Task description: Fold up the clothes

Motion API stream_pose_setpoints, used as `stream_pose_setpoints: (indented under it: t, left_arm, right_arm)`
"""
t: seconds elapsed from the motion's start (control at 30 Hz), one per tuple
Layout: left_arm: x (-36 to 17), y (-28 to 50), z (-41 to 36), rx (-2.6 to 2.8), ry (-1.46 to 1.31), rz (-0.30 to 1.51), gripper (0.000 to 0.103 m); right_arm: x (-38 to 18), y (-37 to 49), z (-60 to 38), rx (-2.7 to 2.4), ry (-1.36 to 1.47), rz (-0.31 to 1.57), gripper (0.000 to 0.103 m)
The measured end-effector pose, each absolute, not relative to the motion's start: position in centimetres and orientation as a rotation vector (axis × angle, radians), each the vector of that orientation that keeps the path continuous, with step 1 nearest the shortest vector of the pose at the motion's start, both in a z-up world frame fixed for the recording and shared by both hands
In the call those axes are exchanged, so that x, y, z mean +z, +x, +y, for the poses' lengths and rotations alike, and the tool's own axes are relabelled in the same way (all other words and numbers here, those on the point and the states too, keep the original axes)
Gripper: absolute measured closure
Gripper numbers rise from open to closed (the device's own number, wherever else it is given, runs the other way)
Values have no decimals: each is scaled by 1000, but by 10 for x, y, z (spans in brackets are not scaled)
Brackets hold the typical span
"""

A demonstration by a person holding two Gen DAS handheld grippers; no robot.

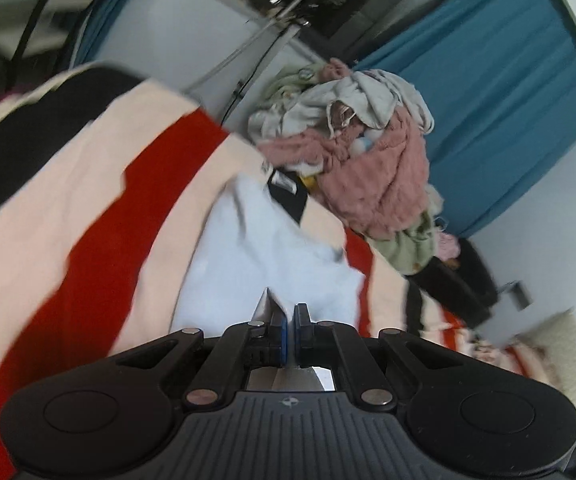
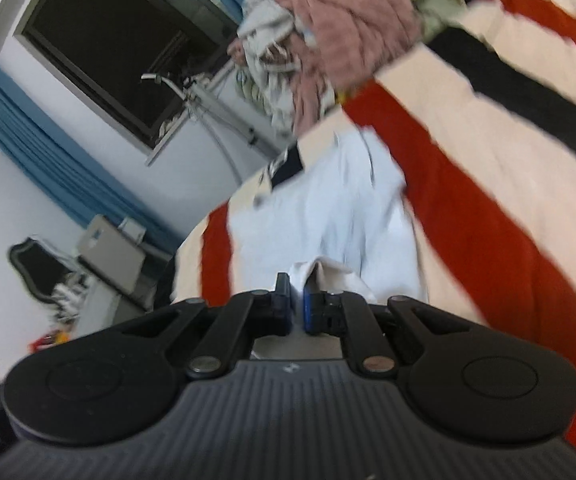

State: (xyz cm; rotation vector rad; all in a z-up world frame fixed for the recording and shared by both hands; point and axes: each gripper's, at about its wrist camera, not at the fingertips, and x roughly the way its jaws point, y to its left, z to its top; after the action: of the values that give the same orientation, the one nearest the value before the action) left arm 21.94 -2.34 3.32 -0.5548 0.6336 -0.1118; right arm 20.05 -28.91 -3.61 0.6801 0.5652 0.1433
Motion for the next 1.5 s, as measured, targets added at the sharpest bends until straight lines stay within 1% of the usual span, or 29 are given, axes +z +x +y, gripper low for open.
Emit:
stream_pose_setpoints:
  t: [0.17, 0.33, 0.43, 0.57, 0.6, 0.63, 0.67, 0.7, 0.73, 0.77, 0.87, 0.93, 0.97, 1.0, 1.03, 1.1, 1.2, 1.3, 1.4, 1.5]
  left_arm:
    - [-11, 295, -53, -80, -378, 625, 99]
    - [-59, 344, -64, -68, -269, 667, 99]
    - [-74, 354, -65, -71, -262, 683, 99]
    - [-63, 341, -65, -86, -233, 679, 98]
    - [-59, 337, -65, -90, -225, 677, 94]
    - [-56, 333, -65, -94, -218, 676, 85]
    - [-53, 330, -65, -98, -210, 675, 77]
    - [-50, 326, -65, -102, -203, 673, 63]
    - [-47, 322, -65, -106, -195, 672, 52]
    - [-40, 313, -64, -113, -185, 665, 50]
    - [-18, 281, -64, -128, -128, 643, 48]
    - [-4, 258, -63, -130, -77, 613, 37]
    - [4, 245, -62, -132, -59, 596, 36]
    - [11, 232, -60, -135, -50, 581, 31]
    - [17, 221, -58, -140, -45, 571, 25]
    - [27, 196, -53, -148, -43, 544, 20]
    - [39, 160, -46, -165, -44, 513, 18]
    - [40, 127, -38, -183, -65, 504, 17]
    - [32, 106, -29, -196, -98, 515, 16]
    - [18, 103, -20, -221, -170, 572, 16]
  right_arm:
    - [-65, 271, -282, 150, 498, 511, 93]
    - [-105, 320, -279, 171, 386, 566, 93]
    - [-116, 327, -276, 177, 352, 579, 93]
    - [-110, 323, -272, 171, 309, 584, 92]
    - [-106, 321, -271, 169, 300, 586, 90]
    - [-102, 318, -270, 171, 289, 587, 83]
    - [-97, 313, -269, 178, 275, 582, 75]
    - [-92, 308, -268, 185, 260, 578, 49]
    - [-87, 300, -268, 184, 257, 559, 19]
    - [-81, 291, -269, 181, 256, 538, 10]
    - [-64, 261, -273, 180, 264, 493, 11]
    - [-54, 242, -274, 182, 253, 488, 11]
    - [-50, 233, -274, 182, 247, 481, 11]
    - [-47, 224, -274, 181, 242, 474, 11]
    - [-44, 215, -274, 180, 236, 466, 11]
    - [-38, 196, -272, 177, 235, 459, 11]
    - [-31, 168, -264, 187, 208, 439, 11]
    - [-27, 136, -256, 184, 172, 399, 11]
    - [-27, 106, -251, 181, 152, 368, 11]
    - [-31, 89, -246, 178, 134, 359, 11]
